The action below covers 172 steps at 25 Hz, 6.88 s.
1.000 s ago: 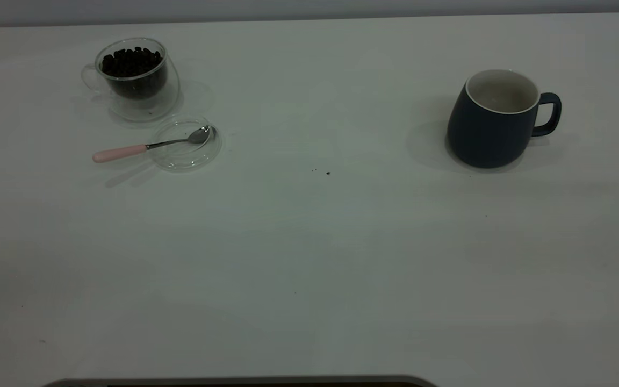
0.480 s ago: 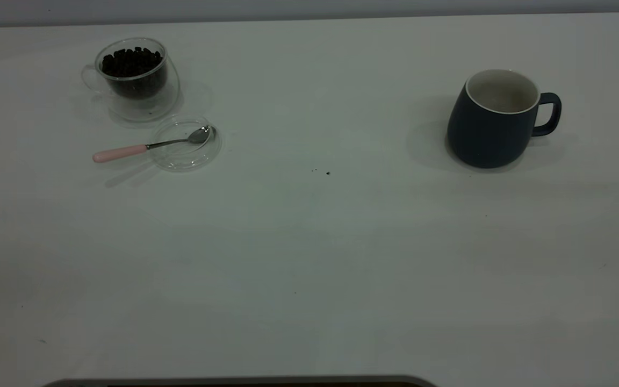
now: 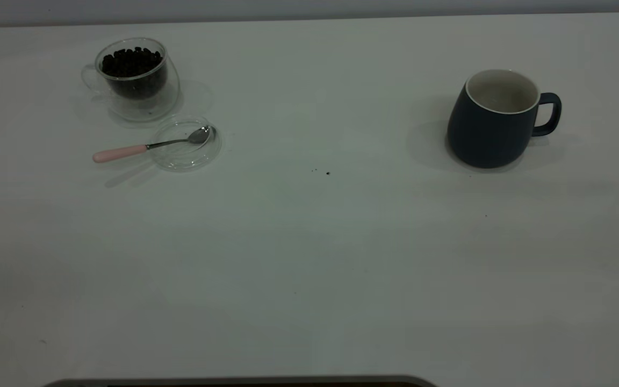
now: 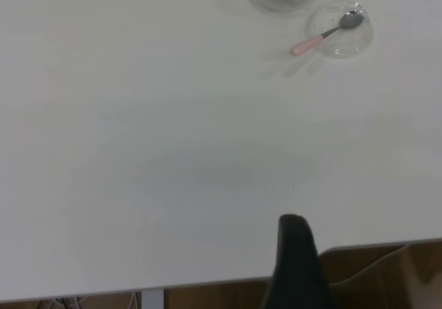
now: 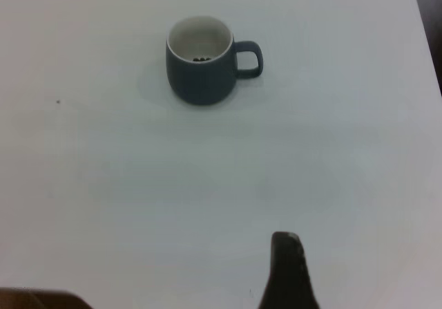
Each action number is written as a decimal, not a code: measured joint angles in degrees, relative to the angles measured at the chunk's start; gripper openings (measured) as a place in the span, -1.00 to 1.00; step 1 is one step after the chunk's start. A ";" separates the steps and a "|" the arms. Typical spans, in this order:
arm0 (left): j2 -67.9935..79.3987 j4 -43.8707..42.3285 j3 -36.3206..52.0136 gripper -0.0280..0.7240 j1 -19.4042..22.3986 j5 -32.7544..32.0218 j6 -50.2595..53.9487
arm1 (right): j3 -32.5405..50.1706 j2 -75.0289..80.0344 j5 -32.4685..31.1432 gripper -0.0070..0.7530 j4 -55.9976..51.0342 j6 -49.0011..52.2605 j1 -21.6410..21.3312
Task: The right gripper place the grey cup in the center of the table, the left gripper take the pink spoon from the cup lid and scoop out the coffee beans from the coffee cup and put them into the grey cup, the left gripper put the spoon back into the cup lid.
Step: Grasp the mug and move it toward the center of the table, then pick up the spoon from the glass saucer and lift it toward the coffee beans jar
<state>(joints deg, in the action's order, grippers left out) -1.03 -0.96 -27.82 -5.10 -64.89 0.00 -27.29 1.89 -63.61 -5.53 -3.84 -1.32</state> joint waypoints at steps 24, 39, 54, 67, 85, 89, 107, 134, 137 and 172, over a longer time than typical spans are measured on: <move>0.00 0.00 0.00 0.64 0.00 -0.04 0.00 | -22.19 79.58 29.93 0.84 -0.31 -40.63 0.00; 0.00 0.00 0.00 0.64 0.00 -0.04 0.00 | -34.14 113.29 44.48 0.74 0.19 -62.11 0.87; 0.00 0.00 0.00 0.64 0.00 -0.04 0.00 | -40.28 125.19 52.30 0.67 0.82 -64.02 6.49; 0.00 0.00 0.00 0.64 0.00 -0.04 0.00 | -40.28 125.25 57.10 0.61 -9.31 -63.91 18.55; 0.00 0.00 0.00 0.64 0.00 -0.04 0.00 | -40.33 124.21 70.12 0.59 -33.55 -63.85 36.84; 0.00 0.00 0.00 0.64 0.00 -0.04 0.00 | -38.86 116.75 67.61 0.59 -38.72 -63.97 36.77; 0.00 0.00 0.00 0.64 0.00 -0.04 0.00 | -33.15 67.17 6.72 0.58 -9.29 -14.97 30.44; 0.00 0.00 0.00 0.64 0.00 -0.04 0.00 | -5.65 14.75 -0.49 0.57 1.44 -2.40 11.82; 0.00 0.00 0.00 0.64 0.00 -0.04 0.00 | -3.05 9.26 -0.14 0.57 0.66 -2.71 6.63; 0.00 0.00 0.00 0.64 0.00 -0.04 0.00 | 0.31 -0.29 -0.60 0.57 0.62 -3.87 -0.35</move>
<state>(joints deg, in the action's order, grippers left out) -1.03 -0.96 -27.82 -5.10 -64.94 0.00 -26.98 1.59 -64.21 -4.90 -7.71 -1.67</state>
